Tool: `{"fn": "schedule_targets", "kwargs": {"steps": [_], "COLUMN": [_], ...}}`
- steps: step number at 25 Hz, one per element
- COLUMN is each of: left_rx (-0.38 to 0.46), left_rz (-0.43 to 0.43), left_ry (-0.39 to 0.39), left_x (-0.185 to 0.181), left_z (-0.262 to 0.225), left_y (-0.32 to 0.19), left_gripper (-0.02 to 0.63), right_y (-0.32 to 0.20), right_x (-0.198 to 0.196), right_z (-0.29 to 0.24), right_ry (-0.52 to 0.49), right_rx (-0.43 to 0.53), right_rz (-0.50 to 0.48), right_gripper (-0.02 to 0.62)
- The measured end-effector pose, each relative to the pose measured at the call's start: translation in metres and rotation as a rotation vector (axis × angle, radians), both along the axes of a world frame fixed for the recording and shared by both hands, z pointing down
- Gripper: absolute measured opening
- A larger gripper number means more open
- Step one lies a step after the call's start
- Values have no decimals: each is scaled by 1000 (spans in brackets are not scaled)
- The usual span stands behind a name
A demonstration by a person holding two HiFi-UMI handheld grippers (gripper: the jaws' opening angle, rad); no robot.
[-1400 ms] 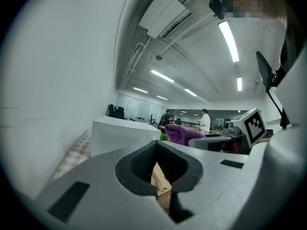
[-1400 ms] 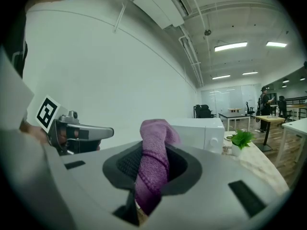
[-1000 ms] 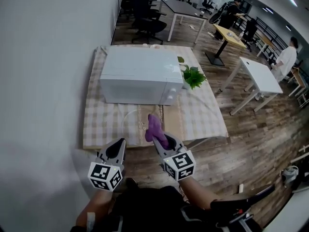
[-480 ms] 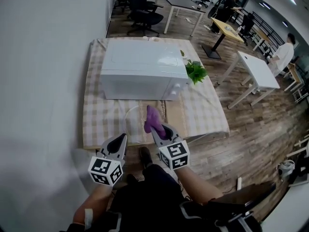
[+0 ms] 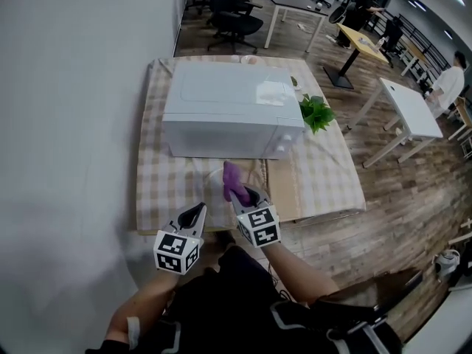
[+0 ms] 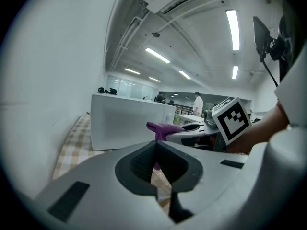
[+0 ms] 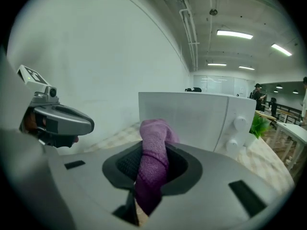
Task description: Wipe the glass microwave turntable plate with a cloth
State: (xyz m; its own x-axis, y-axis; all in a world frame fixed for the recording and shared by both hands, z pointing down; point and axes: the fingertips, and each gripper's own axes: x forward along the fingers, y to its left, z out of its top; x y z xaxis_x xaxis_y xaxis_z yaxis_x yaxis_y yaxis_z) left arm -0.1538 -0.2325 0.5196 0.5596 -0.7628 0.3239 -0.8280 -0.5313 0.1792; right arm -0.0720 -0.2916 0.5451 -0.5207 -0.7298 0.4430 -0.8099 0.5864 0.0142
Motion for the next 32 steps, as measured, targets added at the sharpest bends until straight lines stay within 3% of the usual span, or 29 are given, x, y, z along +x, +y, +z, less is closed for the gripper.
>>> {"fn": "schedule_targets", "kwargs": {"steps": [17,22,32], "left_rx": [-182,-203,-217], "left_rz": [-60,-44,-13], "left_ry": [6,-36,-11], "left_x": [-13,-11,4], "left_z": [65,78,83], "left_y": [-63,-70,-76], "left_gripper": [8,8,8], "right_y": [-72,-82,-84], "right_x": [-40,-51,-47], "right_z": [97,123,149], "right_ry": [159,142,173], "right_rx": [-79,-143,-222], "right_rz": [-77,-119,-158], "right_gripper": [94,93,94]}}
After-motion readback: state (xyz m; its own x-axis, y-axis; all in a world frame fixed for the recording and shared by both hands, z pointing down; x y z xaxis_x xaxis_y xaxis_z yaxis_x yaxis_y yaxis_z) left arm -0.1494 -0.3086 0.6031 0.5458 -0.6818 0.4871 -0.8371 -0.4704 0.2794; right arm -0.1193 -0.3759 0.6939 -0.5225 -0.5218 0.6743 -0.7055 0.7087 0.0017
